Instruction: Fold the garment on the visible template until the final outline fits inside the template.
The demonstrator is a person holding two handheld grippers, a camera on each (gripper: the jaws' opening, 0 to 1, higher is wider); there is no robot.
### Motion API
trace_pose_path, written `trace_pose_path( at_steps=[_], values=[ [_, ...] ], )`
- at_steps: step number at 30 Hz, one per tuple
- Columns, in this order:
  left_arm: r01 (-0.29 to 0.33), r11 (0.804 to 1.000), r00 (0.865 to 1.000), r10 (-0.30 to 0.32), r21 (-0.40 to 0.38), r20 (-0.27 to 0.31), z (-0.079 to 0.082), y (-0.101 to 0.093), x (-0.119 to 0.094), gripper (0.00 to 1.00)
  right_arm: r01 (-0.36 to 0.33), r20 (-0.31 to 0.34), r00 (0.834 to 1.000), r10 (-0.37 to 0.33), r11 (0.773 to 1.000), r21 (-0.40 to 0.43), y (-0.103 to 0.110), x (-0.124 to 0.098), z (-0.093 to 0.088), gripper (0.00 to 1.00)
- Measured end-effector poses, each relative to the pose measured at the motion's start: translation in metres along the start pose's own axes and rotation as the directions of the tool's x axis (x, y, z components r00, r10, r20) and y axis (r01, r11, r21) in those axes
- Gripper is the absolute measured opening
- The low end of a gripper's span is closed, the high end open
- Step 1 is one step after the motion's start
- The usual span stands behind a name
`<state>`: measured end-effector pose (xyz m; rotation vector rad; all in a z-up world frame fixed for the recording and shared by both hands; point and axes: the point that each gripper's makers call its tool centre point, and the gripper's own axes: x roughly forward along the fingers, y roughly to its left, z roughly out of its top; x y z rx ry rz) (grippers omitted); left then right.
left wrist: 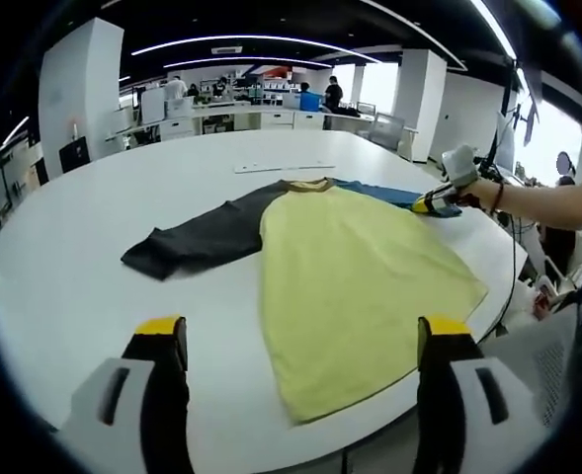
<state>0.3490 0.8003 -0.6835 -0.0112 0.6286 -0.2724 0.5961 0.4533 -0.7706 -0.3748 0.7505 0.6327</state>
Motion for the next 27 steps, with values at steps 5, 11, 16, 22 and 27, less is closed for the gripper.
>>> trace_pose_path(
  at_steps=[5,11,16,22,27],
  values=[
    [-0.004,1.000,1.000,0.004,-0.004,0.001,-0.001,0.002,-0.001,0.94,0.005,-0.009,1.000,-0.005,1.000,0.006,0.000,0.000,-0.001,0.00],
    [-0.004,1.000,1.000,0.004,-0.006,0.006,-0.001,0.001,-0.001,0.96,-0.008,0.028,1.000,0.006,0.997,0.083,0.003,-0.014,0.004,0.08],
    [0.000,1.000,1.000,0.000,-0.003,-0.001,-0.001,0.001,0.000,0.97,0.003,0.065,0.998,-0.012,0.990,0.144,-0.004,-0.034,0.010,0.33],
    [0.014,1.000,1.000,-0.014,0.004,0.001,0.001,-0.003,0.001,0.99,0.022,0.075,0.997,-0.036,0.983,0.183,-0.020,-0.055,0.010,0.41],
    [0.020,1.000,1.000,-0.020,0.005,0.001,0.001,-0.005,0.002,0.99,0.052,0.051,0.997,-0.064,0.977,0.208,-0.034,-0.065,0.001,0.42]
  ],
)
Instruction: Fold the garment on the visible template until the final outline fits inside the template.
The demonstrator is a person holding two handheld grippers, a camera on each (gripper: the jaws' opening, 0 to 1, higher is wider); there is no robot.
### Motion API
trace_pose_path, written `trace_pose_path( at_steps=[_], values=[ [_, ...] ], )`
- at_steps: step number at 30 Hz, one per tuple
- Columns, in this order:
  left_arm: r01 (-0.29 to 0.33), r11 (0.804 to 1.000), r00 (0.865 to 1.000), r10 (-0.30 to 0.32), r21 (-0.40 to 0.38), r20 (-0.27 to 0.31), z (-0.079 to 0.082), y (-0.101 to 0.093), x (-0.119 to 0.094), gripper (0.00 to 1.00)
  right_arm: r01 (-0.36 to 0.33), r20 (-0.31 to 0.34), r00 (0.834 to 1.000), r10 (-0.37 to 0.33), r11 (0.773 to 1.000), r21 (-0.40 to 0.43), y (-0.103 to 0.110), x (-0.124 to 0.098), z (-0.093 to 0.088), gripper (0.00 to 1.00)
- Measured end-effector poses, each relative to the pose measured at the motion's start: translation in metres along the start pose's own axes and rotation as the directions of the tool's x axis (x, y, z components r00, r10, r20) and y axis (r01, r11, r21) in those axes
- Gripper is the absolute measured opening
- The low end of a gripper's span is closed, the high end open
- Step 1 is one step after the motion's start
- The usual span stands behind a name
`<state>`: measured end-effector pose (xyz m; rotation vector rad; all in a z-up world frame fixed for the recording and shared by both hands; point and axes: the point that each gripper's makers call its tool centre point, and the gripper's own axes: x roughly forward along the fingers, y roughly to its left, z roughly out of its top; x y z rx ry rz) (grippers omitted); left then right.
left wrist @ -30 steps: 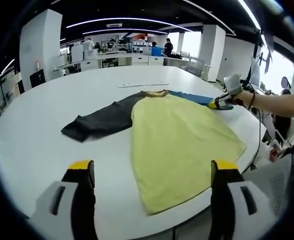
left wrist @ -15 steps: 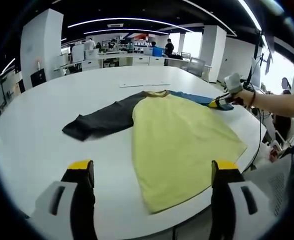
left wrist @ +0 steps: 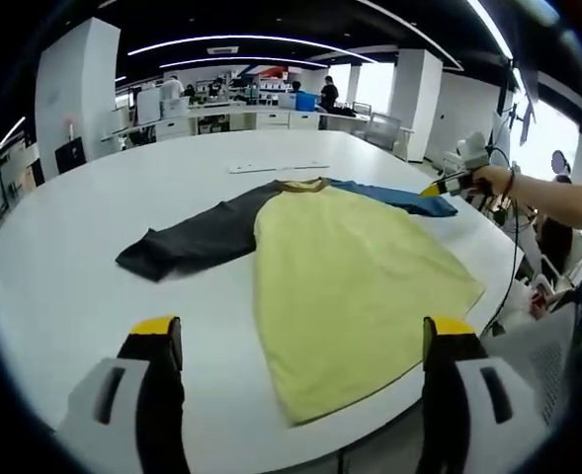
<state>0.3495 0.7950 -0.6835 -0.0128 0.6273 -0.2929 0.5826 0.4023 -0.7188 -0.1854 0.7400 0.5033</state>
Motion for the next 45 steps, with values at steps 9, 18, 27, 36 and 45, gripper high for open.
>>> trace_pose_path(
  at_steps=[9,18,27,36,45],
  values=[
    [-0.022,1.000,1.000,0.022,0.001,0.009,0.002,0.006,-0.003,0.99,0.060,-0.066,0.996,-0.060,0.998,-0.005,-0.026,-0.006,-0.019,0.41],
    [-0.031,0.999,1.000,0.031,-0.006,-0.001,-0.003,0.007,-0.006,0.99,0.121,-0.115,0.986,-0.122,0.993,-0.015,-0.054,-0.011,-0.037,0.37],
    [-0.038,0.999,0.999,0.038,-0.004,-0.003,-0.004,0.007,-0.008,0.99,0.153,-0.119,0.982,-0.146,0.986,0.058,-0.072,-0.022,-0.048,0.37],
    [-0.033,0.999,0.999,0.033,0.003,-0.005,-0.004,0.005,-0.009,0.98,0.226,-0.150,0.967,-0.207,0.966,0.122,-0.093,-0.038,-0.066,0.34],
    [-0.033,0.999,0.999,0.033,0.005,-0.010,-0.004,0.004,-0.008,0.97,0.273,-0.189,0.952,-0.240,0.946,0.174,-0.105,-0.037,-0.077,0.29]
  ],
)
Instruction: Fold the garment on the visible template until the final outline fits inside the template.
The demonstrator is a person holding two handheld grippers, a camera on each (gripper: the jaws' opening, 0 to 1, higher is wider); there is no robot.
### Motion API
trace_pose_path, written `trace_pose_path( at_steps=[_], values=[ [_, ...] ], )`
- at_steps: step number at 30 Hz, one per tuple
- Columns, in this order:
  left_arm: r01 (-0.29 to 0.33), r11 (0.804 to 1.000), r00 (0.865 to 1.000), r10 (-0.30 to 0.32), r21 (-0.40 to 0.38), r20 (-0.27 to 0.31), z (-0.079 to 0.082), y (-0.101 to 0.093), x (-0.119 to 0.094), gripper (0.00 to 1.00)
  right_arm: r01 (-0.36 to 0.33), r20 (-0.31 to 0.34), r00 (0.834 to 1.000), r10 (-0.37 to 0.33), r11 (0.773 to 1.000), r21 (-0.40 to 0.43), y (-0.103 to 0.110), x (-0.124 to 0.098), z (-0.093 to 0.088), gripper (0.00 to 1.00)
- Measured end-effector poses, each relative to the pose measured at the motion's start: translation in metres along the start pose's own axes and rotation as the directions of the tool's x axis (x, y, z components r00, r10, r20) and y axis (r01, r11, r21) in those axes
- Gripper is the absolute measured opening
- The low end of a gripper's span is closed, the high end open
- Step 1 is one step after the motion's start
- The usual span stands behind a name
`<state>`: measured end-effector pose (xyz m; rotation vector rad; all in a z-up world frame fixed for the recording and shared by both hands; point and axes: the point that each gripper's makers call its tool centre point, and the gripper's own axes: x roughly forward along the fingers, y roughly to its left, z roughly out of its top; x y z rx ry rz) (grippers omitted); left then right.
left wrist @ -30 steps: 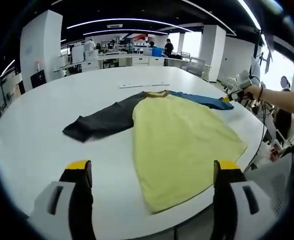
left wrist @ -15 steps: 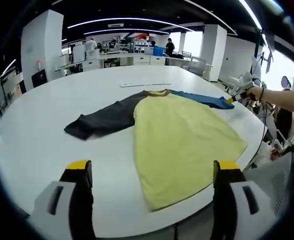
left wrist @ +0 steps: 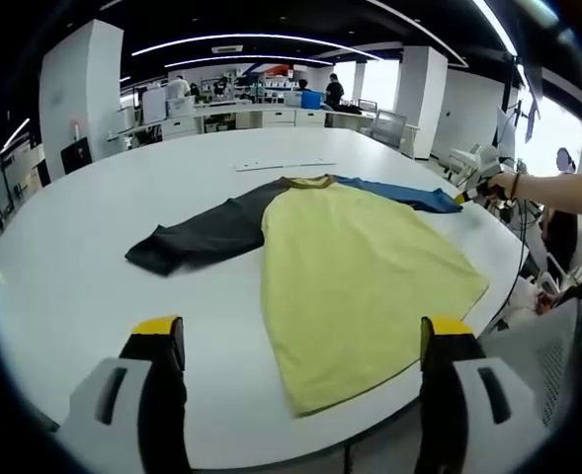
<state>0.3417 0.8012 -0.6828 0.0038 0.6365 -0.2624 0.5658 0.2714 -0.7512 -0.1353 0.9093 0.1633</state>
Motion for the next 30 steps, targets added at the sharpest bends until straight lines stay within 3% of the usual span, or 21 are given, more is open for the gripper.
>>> trace_pose_path(
  at_steps=[13,18,21,30],
  values=[
    [-0.002,1.000,1.000,0.002,0.007,-0.014,-0.006,0.005,-0.002,0.95,-0.044,0.010,0.999,0.043,0.993,0.112,0.002,0.008,0.002,0.20],
    [-0.004,1.000,1.000,0.004,0.010,-0.015,-0.007,0.008,-0.001,0.94,-0.045,0.004,0.999,0.045,0.992,0.115,0.003,0.009,0.001,0.01],
    [-0.005,1.000,1.000,0.005,0.018,-0.013,-0.006,0.008,-0.001,0.94,-0.051,0.007,0.999,0.051,0.986,0.161,0.001,0.007,0.001,0.00],
    [-0.003,1.000,1.000,0.003,0.030,-0.015,-0.006,0.006,0.000,0.94,-0.048,0.001,0.999,0.049,0.980,0.192,-0.006,0.000,-0.006,0.00]
  ],
)
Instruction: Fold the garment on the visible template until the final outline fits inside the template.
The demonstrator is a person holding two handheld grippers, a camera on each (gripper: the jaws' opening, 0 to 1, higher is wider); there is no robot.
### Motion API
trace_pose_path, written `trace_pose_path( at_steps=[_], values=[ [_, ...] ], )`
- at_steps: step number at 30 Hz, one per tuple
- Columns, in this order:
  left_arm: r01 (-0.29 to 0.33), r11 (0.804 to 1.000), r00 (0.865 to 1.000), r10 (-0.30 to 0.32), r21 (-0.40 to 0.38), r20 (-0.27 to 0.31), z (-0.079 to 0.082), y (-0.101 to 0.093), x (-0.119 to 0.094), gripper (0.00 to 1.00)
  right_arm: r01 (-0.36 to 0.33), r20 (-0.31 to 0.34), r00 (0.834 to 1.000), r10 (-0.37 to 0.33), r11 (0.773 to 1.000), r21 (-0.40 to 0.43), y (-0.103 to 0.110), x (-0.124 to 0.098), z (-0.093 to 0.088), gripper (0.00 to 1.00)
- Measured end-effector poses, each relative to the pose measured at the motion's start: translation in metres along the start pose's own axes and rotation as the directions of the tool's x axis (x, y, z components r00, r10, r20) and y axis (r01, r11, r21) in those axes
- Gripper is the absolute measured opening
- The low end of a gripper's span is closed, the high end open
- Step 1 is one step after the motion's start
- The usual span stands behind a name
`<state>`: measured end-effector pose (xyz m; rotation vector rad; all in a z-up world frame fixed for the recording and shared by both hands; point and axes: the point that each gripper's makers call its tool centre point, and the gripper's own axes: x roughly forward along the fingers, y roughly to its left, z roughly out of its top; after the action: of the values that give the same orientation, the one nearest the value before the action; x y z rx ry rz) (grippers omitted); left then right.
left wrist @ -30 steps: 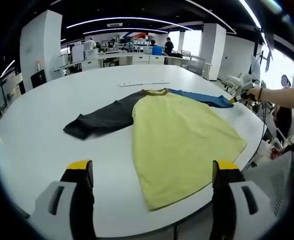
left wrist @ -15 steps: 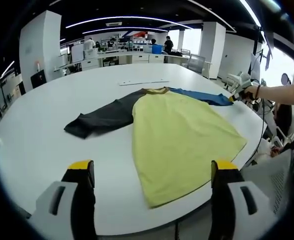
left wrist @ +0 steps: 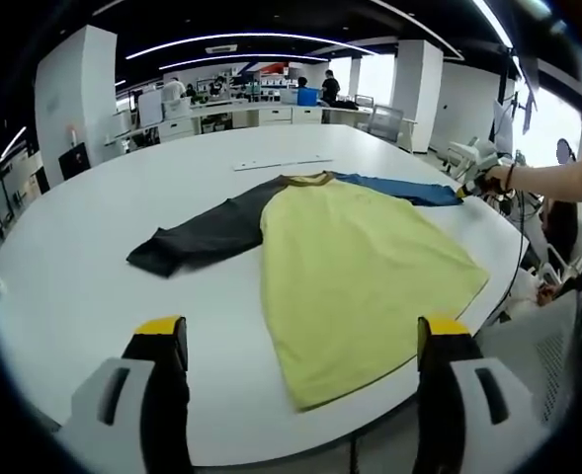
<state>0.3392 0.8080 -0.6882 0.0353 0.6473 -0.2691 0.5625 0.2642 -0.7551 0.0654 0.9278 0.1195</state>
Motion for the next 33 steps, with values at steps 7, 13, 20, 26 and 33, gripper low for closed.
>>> trace_pose_path(
  at_steps=[7,13,20,26,33],
  values=[
    [-0.001,1.000,1.000,0.001,0.006,0.003,0.002,-0.002,0.000,0.96,0.005,-0.011,1.000,-0.005,1.000,0.004,0.001,-0.002,0.002,0.00],
    [0.005,1.000,1.000,-0.005,0.013,-0.003,0.001,-0.003,-0.001,0.98,0.015,-0.013,1.000,-0.016,0.999,-0.032,0.004,-0.008,0.009,0.00],
    [0.015,1.000,1.000,-0.015,0.017,-0.002,0.002,-0.005,-0.001,0.99,0.004,0.021,1.000,-0.002,0.998,-0.064,0.016,-0.015,0.026,0.00],
    [0.033,0.999,0.999,-0.033,0.023,-0.011,0.001,-0.008,-0.002,0.99,-0.015,0.045,0.999,0.019,0.996,-0.091,0.031,-0.020,0.039,0.00],
    [0.039,0.999,0.999,-0.039,0.016,0.002,0.003,-0.006,-0.005,0.99,-0.040,0.068,0.996,0.050,0.990,-0.137,0.050,-0.023,0.053,0.00]
  ],
)
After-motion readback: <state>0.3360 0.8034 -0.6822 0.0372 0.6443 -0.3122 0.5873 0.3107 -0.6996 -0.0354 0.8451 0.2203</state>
